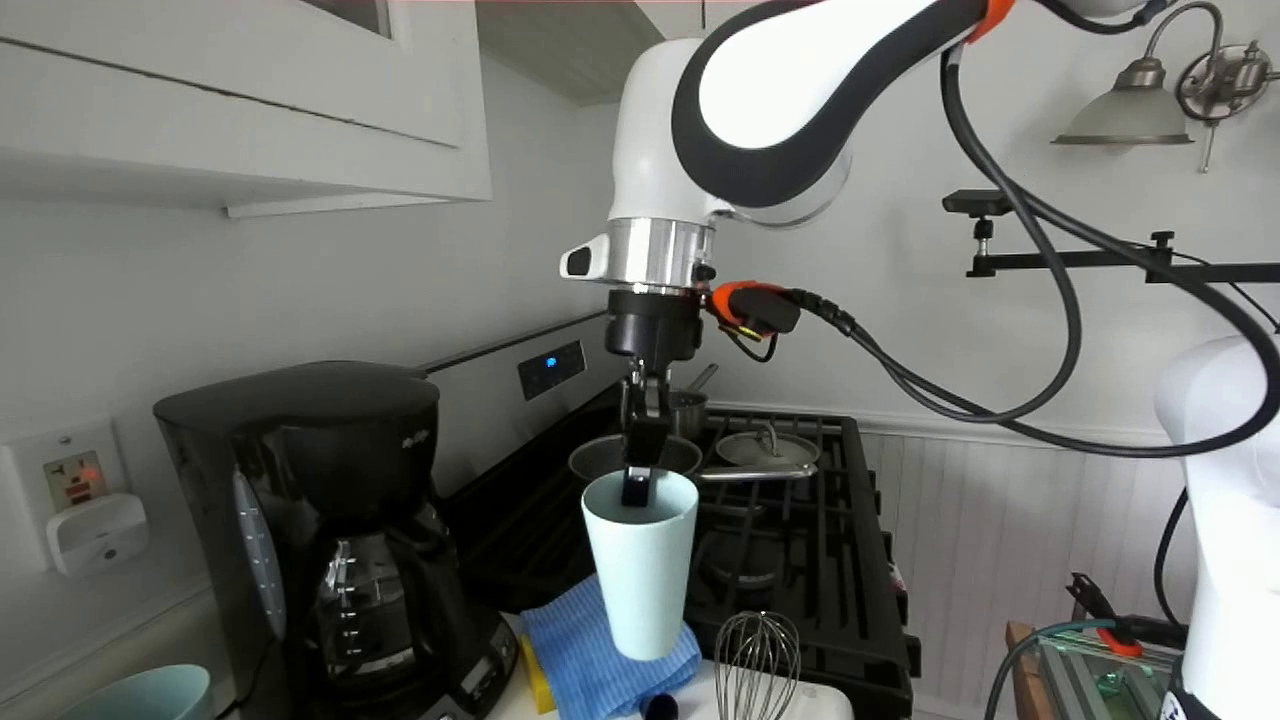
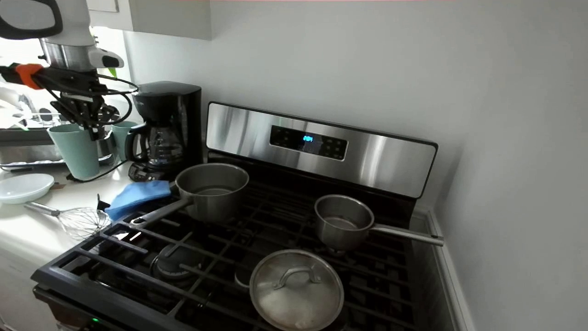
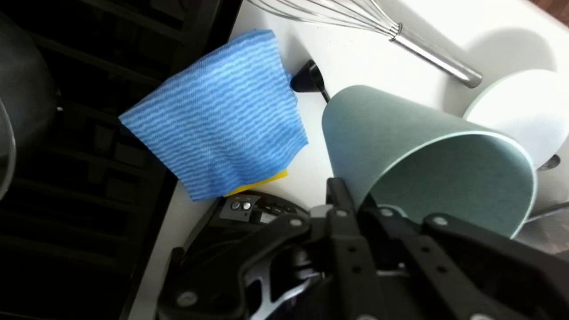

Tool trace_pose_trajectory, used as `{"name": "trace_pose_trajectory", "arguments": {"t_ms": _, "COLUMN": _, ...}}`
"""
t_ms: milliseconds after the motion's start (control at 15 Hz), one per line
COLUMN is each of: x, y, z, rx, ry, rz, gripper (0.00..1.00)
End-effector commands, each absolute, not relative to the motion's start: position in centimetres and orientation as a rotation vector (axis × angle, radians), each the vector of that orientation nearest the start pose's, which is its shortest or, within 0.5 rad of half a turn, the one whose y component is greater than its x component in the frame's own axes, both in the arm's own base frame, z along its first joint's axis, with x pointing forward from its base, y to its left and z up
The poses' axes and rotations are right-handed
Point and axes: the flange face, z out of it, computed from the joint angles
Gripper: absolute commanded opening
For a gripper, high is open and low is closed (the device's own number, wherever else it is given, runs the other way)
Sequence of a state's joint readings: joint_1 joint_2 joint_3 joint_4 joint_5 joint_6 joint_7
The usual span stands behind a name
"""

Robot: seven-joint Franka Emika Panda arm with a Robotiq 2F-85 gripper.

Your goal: Pour the liquid from the cup into the two pots then put the silver lid on the big silver pot.

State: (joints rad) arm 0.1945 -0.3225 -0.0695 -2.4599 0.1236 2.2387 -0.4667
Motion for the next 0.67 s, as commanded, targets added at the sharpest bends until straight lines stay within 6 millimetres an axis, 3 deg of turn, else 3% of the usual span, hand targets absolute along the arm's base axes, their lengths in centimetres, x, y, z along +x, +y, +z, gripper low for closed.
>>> {"name": "trace_pose_trajectory", "arguments": {"t_ms": 0, "x": 46.0, "y": 7.6, "z": 40.4, "rx": -2.900, "ry": -0.867, "rz": -0.236, "gripper": 0.01}}
{"name": "trace_pose_trajectory", "arguments": {"t_ms": 267, "x": 47.4, "y": 9.2, "z": 37.3, "rx": -2.912, "ry": -0.917, "rz": -0.254, "gripper": 0.01}}
{"name": "trace_pose_trajectory", "arguments": {"t_ms": 600, "x": 46.7, "y": 9.0, "z": 36.8, "rx": -2.931, "ry": -0.903, "rz": -0.220, "gripper": 0.05}}
